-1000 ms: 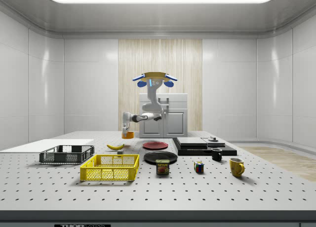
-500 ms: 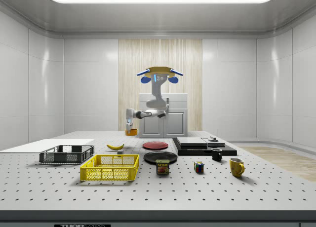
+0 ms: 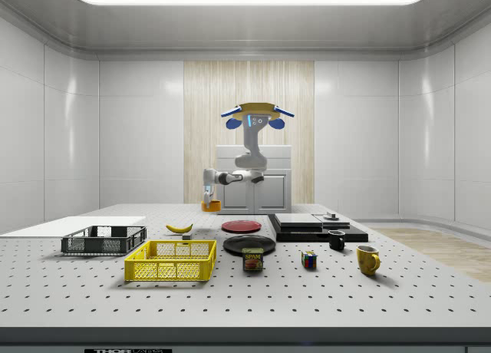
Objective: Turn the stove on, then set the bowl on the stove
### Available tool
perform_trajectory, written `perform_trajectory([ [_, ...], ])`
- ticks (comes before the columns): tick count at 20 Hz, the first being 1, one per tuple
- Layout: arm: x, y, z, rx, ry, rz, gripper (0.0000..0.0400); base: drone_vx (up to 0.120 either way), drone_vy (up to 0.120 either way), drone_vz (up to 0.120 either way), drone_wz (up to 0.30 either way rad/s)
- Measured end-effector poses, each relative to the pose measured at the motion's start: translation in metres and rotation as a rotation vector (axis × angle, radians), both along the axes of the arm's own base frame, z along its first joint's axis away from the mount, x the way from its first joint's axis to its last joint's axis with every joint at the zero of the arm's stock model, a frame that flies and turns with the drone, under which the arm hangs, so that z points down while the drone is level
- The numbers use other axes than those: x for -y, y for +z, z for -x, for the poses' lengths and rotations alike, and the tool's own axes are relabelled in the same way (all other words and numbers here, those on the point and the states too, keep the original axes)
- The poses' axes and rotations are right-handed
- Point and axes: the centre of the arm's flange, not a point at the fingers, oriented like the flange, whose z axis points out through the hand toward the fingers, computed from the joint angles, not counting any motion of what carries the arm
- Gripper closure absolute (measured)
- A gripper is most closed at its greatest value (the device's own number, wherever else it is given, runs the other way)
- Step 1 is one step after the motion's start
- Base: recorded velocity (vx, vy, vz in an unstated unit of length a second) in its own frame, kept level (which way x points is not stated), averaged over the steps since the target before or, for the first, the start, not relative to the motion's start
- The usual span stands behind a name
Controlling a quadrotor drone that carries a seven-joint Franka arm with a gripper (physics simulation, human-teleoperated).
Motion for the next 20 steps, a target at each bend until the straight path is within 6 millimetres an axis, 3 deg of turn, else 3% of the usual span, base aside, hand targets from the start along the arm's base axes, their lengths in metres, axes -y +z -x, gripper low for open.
perform_trajectory([
  [20, 0.0000, 0.0000, 0.0000, 0.000, 0.000, 0.000, 0.0300, -0.120, -0.006, 0.000, 0.000],
])
